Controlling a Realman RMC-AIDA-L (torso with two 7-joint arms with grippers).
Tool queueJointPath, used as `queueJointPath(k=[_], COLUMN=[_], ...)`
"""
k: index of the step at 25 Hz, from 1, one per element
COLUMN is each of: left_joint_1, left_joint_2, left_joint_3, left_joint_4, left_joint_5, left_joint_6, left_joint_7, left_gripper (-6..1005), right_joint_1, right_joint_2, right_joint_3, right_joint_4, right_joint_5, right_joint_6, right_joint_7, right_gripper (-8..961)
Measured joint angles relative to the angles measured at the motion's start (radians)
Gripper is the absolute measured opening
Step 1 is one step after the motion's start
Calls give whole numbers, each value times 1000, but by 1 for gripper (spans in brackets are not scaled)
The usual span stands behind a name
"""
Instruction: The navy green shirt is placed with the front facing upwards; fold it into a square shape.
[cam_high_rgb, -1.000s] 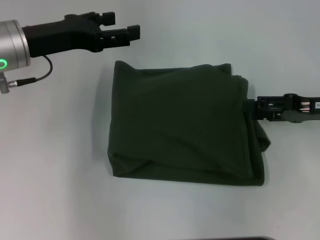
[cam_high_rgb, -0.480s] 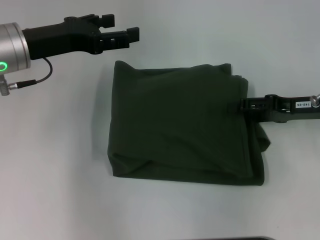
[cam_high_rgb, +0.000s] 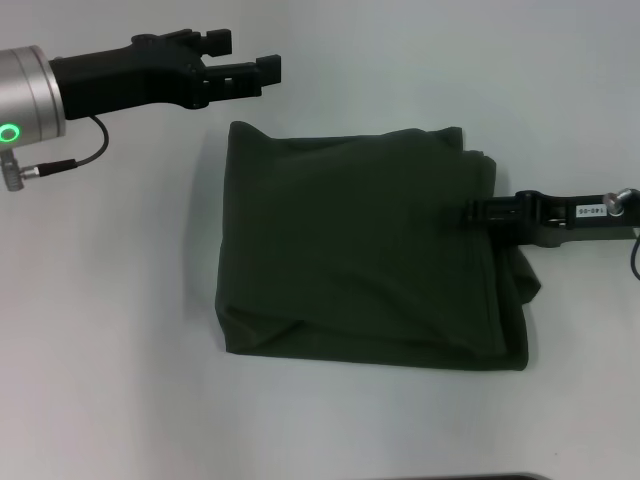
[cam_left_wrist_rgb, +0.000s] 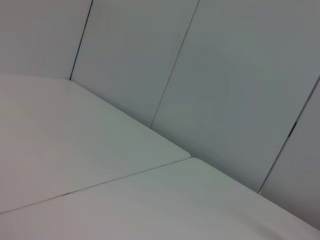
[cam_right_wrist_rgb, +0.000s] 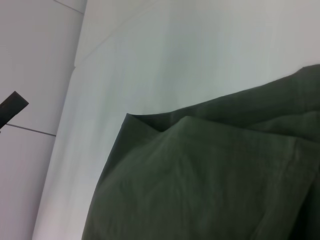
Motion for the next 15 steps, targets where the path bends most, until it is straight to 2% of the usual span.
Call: queueJointPath(k=[7,15], left_joint_1=[-5,-6], left_joint_2=[1,1], left_joint_3=[0,0], left_joint_4=[-12,-12], left_joint_5=[-4,-5], left_joint_6=[-2,-1], left_joint_7=[3,3], left_gripper=[905,905], right_joint_1=[3,-2], right_joint_2=[21,24], right_joint_3=[0,11], right_joint_4=[0,-8], right_joint_5=[5,17], right_joint_6=[37,-5], right_joint_7=[8,1], right_gripper=[704,504])
